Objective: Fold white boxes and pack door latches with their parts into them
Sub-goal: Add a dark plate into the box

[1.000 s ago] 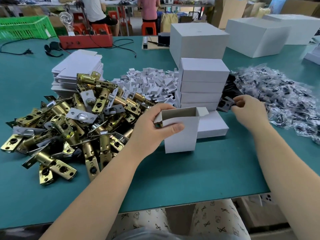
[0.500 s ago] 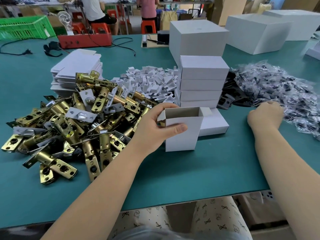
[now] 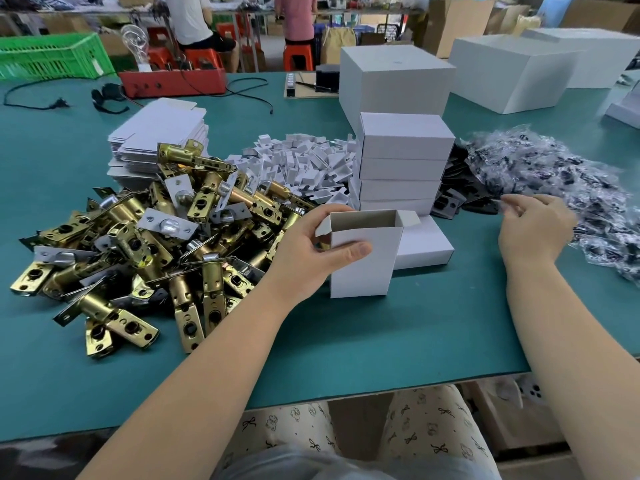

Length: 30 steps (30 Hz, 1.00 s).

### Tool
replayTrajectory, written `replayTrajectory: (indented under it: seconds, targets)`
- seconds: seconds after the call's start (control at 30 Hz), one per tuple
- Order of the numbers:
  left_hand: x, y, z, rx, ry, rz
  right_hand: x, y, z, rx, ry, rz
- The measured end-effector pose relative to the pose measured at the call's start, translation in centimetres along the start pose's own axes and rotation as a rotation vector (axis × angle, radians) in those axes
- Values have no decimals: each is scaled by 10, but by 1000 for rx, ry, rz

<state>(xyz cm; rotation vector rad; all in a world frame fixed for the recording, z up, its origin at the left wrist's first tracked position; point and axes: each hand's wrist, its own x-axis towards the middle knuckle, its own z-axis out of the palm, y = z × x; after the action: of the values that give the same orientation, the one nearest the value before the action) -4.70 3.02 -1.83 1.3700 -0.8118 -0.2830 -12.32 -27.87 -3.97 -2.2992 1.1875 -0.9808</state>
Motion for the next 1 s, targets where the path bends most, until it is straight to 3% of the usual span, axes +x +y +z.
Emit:
replayTrajectory:
  seconds: [0.3,0.47,0.57,0.73,0.83,1.0]
  targets:
    - [0,1,0,2,-11,6,-5,-10,-5,399,29,151]
    - [1,-1,0,-11,-20,-4,-12,-26,-16,754,37,88]
    - [1,0,0,-5,-24,4,-22,-37,-19,761,-1,28]
    - [-1,2,0,-4,-21,9,-38,-53,-31,808,-69,82]
    - [-1,2,1,4,-21,13,-56,-78,-52,1015,-161,-28]
    - [-1,3,2,-3,-17,2,-88,-113,-61,998,-389,-410]
